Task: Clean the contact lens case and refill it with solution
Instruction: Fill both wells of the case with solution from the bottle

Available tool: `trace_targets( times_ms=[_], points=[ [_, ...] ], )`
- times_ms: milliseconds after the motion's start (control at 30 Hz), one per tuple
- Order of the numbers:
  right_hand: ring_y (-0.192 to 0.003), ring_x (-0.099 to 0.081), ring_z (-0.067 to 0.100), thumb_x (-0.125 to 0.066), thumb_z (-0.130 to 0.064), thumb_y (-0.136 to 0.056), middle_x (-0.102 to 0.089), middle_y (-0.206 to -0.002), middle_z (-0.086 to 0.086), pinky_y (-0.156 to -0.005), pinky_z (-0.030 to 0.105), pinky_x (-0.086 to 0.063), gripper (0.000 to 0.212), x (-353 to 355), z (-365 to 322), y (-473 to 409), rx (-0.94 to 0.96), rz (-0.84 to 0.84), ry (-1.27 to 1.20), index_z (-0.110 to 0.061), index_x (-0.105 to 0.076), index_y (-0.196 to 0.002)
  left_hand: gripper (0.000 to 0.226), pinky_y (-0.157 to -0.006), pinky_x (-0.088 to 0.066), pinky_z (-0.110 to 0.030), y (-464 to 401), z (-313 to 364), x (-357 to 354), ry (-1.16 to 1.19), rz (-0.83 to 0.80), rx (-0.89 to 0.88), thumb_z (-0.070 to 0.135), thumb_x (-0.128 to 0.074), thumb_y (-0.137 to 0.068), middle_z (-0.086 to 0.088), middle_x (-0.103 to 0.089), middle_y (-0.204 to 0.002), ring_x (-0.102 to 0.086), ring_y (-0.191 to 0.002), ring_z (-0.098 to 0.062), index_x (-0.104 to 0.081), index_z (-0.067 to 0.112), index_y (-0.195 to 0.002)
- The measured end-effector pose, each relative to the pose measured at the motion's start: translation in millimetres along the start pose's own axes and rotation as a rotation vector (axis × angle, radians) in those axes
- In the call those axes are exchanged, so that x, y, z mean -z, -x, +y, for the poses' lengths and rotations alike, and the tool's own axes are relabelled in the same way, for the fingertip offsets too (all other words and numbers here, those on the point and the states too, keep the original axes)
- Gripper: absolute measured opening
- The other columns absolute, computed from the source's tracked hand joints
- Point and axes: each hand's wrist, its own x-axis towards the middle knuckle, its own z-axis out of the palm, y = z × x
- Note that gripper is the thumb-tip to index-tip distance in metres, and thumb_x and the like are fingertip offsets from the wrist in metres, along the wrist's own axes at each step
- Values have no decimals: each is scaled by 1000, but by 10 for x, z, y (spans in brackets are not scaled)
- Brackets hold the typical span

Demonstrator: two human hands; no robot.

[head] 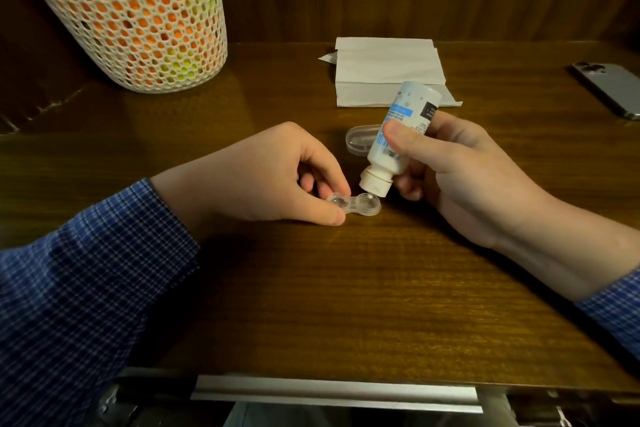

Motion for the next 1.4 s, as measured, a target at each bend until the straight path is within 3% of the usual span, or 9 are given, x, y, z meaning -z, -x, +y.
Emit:
trace_targets(
  times_ms=[133, 333, 900, 1400],
  points=[
    [-60, -57, 9, -73, -38, -80, -74, -85, 1, -50, 19, -44, 24, 2, 0, -1, 3, -5, -10, -23, -74, -98, 20, -63, -50, -19, -4, 3, -9, 6, 7, -2, 36, -83, -79, 13, -75, -87, -67, -78, -21, -80, 34, -99],
    [-61, -58, 9, -74, -36, -84, -74, -84, 0, -51, 19, -45, 13, 3, 6, -5, 4, -4, -10, -26, -76, -93, 19, -61, -49, -14, 6, 6, -14, -1, 20, -8, 31, -84, -79, 14, -74, -86, -66, -77, -19, -79, 33, -98],
    [-59, -58, 8, -72, -32, -89, -74, -87, 1, -51, 20, -45, 14, -11, -14, 1, -19, 31, -18, -24, -73, -100, 18, -60, -48, -15, -4, -5, -11, 12, 11, 3, 34, -81, -81, 14, -73, -84, -65, -75, -21, -79, 34, -98],
    [-60, -58, 8, -74, -36, -81, -73, -87, 3, -50, 19, -44, 23, -7, -11, 1, -11, 14, -26, -22, -74, -99, 19, -58, -49, -14, -15, -18, -35, 28, 26, 6, 34, -83, -79, 11, -74, -84, -64, -72, -20, -79, 32, -98]
  ],
)
